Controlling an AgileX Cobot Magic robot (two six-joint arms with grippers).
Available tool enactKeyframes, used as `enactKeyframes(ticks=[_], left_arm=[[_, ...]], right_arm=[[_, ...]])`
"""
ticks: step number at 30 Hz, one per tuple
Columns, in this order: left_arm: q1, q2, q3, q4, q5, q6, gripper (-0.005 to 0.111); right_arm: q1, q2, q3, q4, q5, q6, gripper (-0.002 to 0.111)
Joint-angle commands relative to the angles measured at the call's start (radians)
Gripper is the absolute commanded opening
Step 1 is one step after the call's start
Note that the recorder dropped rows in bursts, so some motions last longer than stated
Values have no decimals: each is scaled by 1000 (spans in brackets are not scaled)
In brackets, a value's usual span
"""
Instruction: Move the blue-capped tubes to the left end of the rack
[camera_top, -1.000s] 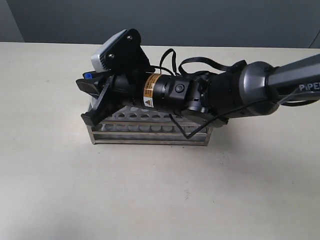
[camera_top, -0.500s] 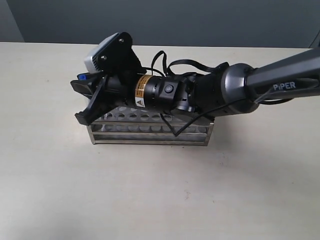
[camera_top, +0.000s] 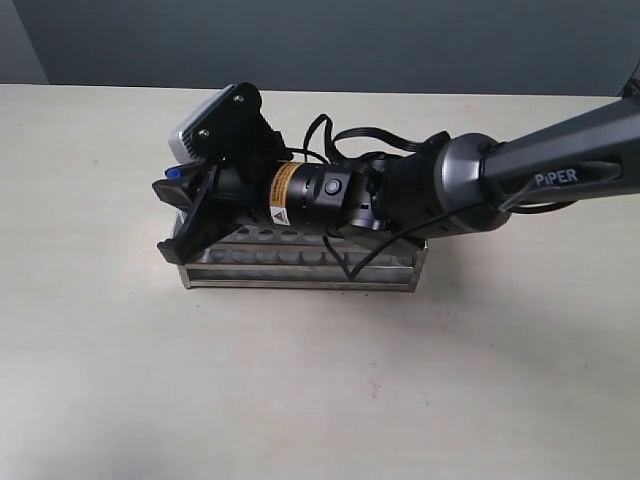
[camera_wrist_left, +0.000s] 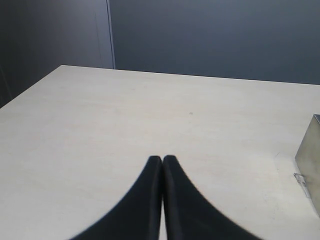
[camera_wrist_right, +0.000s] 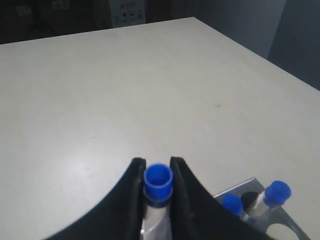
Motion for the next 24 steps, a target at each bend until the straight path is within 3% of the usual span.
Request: enactKeyframes(ticks=[1, 4, 12, 14, 16, 19, 21, 24], left_arm=[[-3, -4, -1, -1, 2, -2, 1], [-3, -4, -1, -1, 2, -2, 1], [-3, -4, -1, -1, 2, -2, 1], [-3, -4, -1, -1, 2, -2, 1], [-3, -4, -1, -1, 2, -2, 1], [-3, -4, -1, -1, 2, -2, 1], [-3, -4, -1, -1, 2, -2, 1], [-3, -4, -1, -1, 2, -2, 1]], right_arm=[[1, -2, -3, -7, 64, 21, 30], [1, -2, -3, -19, 95, 21, 40], [1, -84, -3, -7, 73, 18, 39], [1, -145, -3, 32, 92, -10, 31], [-8, -273, -3, 174, 188, -171, -2], [-131, -435, -3, 390, 392, -316, 0], [-259, -519, 18, 397, 545, -324, 0], [-441, -685, 168, 392, 563, -323, 0]])
